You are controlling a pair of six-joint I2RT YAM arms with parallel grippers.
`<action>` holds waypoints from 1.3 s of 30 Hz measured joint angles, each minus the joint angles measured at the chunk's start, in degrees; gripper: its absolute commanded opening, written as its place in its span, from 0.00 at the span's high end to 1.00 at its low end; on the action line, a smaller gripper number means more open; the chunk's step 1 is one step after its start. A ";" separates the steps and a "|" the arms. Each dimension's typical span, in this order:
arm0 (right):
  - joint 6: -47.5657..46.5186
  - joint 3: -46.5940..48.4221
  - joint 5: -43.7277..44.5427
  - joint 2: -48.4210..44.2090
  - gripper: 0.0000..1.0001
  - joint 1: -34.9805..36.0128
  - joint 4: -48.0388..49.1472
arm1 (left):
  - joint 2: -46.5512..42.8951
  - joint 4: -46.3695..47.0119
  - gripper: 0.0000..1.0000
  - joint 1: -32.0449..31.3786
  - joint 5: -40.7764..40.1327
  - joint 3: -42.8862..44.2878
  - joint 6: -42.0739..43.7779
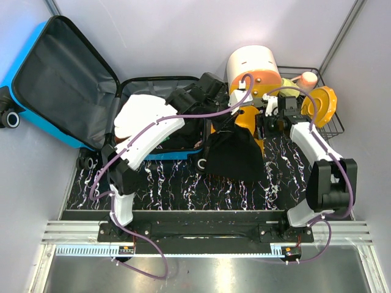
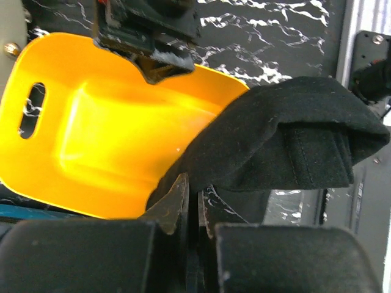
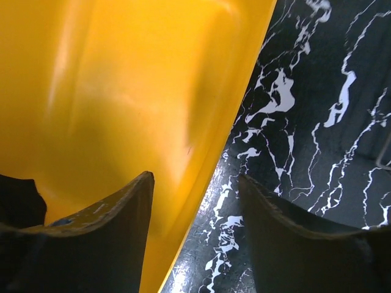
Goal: Open, take out, and arrange the luggage
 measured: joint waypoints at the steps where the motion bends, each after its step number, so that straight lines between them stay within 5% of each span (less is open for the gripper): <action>1: 0.22 0.00 -0.04 1.16 0.43 0.00 -0.04 | 0.63 0.48 1.00 0.11 -0.55 0.44 0.22; 12: 1.40 0.13 -0.57 5.66 0.98 -0.07 -0.44 | 6.75 9.73 1.00 1.79 -5.35 1.84 1.42; 20: 0.70 0.09 -2.16 5.73 1.00 -0.17 -1.29 | 13.25 19.65 1.00 2.69 -10.08 -0.42 2.38; 23: 0.63 0.04 -2.34 5.73 0.92 -0.17 -1.33 | 15.54 22.47 1.00 3.32 -11.39 -0.59 3.39; 27: 1.01 0.04 -2.60 5.68 0.65 -0.17 -1.53 | 16.98 22.56 1.00 4.13 -11.13 -0.57 4.85; 28: 1.09 0.07 -2.62 5.62 0.49 -0.17 -1.66 | 17.00 22.12 1.00 4.20 -10.88 -0.57 5.33; 31: 1.73 0.50 -2.01 4.90 0.26 -0.17 -2.69 | 16.48 22.23 1.00 4.39 -10.27 -1.60 6.71; 35: 2.10 4.28 1.05 3.26 0.12 -0.28 -4.79 | 15.80 21.77 1.00 4.55 -10.10 -4.33 7.91; 39: 1.84 8.87 4.59 -0.72 0.11 -0.39 -5.49 | 15.93 20.94 0.94 4.87 -10.12 -5.11 8.11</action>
